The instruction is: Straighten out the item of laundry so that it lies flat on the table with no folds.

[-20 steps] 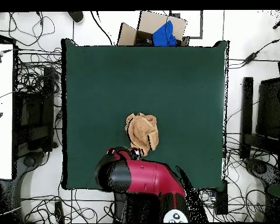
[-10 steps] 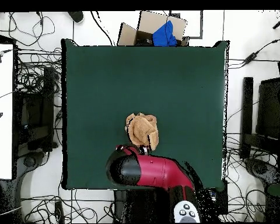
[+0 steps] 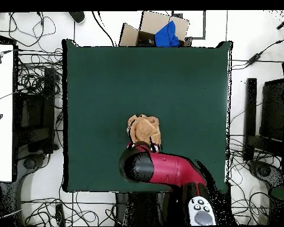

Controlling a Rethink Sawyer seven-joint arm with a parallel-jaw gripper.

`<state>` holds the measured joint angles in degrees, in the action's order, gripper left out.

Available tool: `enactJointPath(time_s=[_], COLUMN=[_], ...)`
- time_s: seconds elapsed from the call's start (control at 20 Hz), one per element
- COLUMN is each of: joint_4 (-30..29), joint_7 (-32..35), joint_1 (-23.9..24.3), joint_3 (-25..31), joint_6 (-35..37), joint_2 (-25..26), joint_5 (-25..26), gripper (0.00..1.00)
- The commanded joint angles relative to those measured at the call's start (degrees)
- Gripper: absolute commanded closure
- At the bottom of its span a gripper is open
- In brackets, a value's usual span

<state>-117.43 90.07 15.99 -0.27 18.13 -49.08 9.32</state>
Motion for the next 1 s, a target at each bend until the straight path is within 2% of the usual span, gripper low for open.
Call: enactJointPath(time_s=[0.05,0.45,1.0], joint_4=[3.2,5.1,6.1], joint_7=[4.5,4.3,6.1], joint_1=[2.2,3.8,3.3], joint_3=[2.5,3.7,3.9], joint_6=[-5.6,-7.0,-12.3], joint_2=[5.2,7.4,11.5], joint_5=[4.0,5.2,4.6], gripper=[0.00,0.00,0.00])
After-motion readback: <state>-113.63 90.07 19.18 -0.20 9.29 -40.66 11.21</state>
